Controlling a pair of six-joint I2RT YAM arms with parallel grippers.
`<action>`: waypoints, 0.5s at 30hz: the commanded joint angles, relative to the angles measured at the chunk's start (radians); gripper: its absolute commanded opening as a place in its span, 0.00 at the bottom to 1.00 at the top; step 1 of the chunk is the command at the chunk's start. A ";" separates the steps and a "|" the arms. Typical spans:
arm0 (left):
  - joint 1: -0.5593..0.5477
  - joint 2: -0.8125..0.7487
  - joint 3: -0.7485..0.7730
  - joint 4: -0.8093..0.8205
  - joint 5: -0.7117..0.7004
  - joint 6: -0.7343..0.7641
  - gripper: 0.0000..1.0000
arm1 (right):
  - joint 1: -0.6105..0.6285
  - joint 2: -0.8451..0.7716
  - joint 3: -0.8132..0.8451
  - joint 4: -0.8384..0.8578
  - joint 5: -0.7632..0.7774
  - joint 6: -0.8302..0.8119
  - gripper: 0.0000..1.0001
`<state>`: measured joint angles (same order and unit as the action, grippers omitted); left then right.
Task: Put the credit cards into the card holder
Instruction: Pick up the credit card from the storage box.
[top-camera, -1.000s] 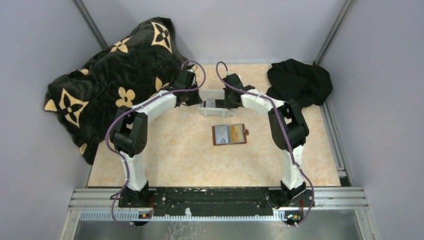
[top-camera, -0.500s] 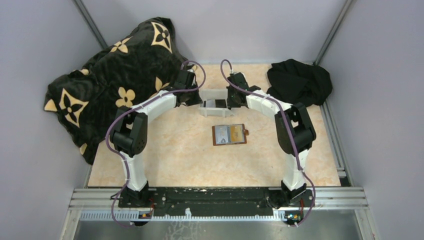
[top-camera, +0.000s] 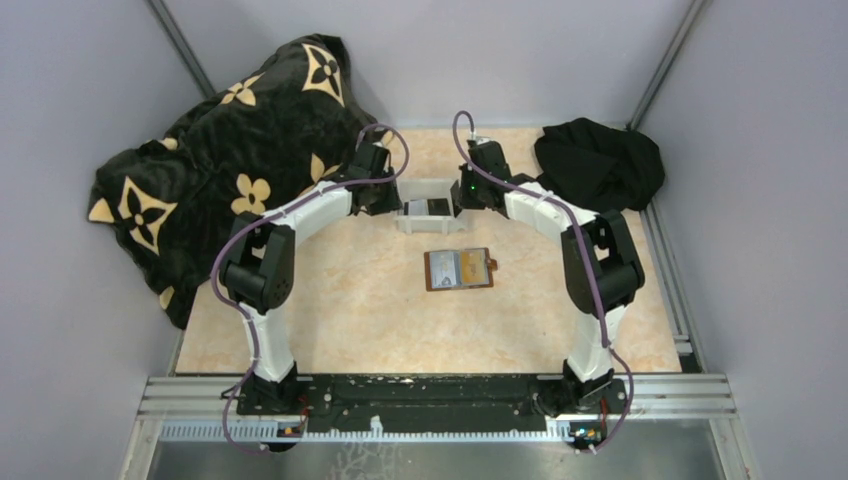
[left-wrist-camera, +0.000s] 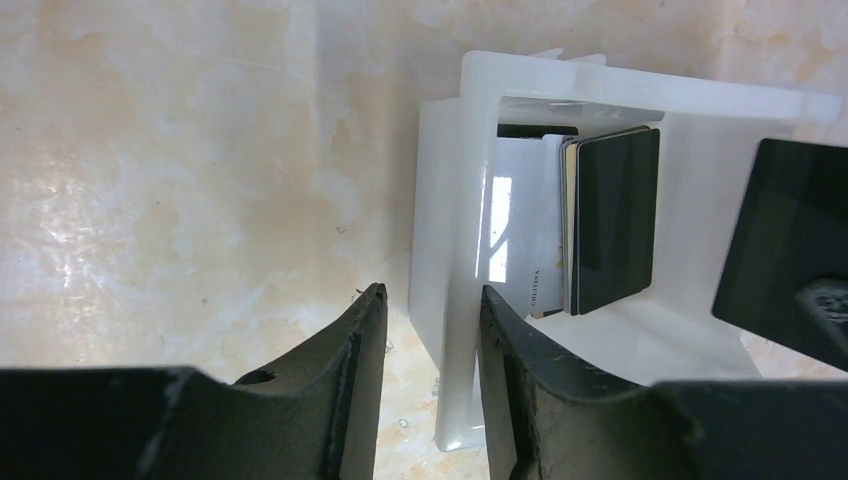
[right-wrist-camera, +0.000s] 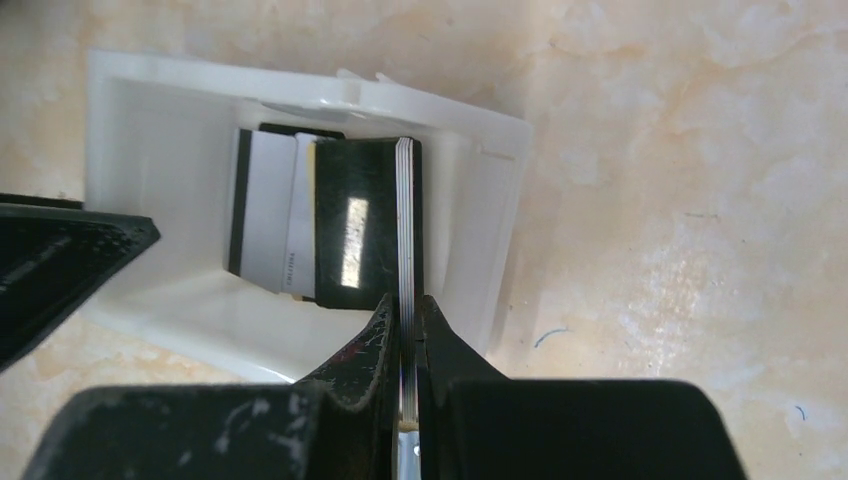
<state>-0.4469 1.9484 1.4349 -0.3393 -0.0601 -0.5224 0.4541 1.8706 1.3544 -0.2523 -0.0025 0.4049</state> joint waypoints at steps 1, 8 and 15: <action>0.010 -0.063 -0.026 -0.010 -0.055 0.023 0.45 | -0.022 -0.086 0.010 0.122 -0.050 0.021 0.00; 0.012 -0.157 -0.055 0.094 -0.042 0.060 0.51 | -0.034 -0.094 -0.004 0.170 -0.089 0.044 0.00; 0.011 -0.238 -0.080 0.195 0.050 0.077 0.54 | -0.043 -0.114 -0.025 0.225 -0.148 0.070 0.00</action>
<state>-0.4408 1.7668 1.3716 -0.2306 -0.0776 -0.4698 0.4267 1.8336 1.3476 -0.1337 -0.0933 0.4473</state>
